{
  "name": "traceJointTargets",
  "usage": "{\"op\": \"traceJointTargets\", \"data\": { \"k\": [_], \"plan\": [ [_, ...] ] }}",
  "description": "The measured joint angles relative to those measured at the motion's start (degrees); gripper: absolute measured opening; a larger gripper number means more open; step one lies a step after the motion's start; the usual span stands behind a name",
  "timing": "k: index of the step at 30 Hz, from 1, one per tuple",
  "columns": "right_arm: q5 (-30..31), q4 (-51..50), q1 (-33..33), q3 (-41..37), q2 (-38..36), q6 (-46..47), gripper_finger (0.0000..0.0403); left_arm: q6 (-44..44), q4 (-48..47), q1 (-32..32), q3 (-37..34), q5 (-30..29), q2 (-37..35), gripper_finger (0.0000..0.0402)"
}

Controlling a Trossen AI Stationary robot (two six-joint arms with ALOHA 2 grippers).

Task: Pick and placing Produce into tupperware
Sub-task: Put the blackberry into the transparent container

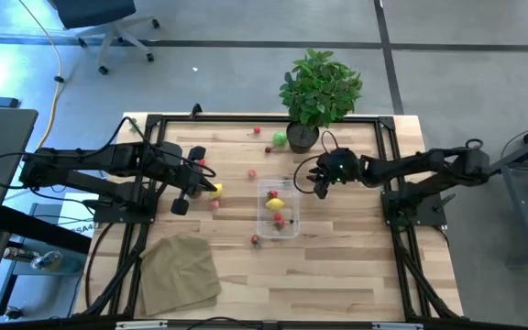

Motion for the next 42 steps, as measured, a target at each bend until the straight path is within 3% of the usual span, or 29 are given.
{"op": "traceJointTargets", "data": {
  "k": [9, 20, 27, 42],
  "plan": [
    [-7.76, 4.74, -1.45, 0.0, 7.68, -15.26, 0.0186, 0.0, 0.0, 0.0, 0.0, 0.0, 0.0, 0.0001],
    [-9.93, 13.15, -1.41, 0.04, 14.93, -27.44, 0.0193, 0.0, 0.0, 0.01, 0.0, 0.0, 0.0, 0.0001],
    [-8.04, 17.96, -1.41, 0.58, 15.26, -23.62, 0.0193, 0.0, 0.0, 0.02, 0.0, 0.0, 0.0, 0.0001],
    [-14.01, 7.93, -1.41, 10.9, 22.0, -25.45, 0.0193, 0.0, 0.0, 0.01, 0.0, 0.0, 0.0, 0.0001]
  ]
}}
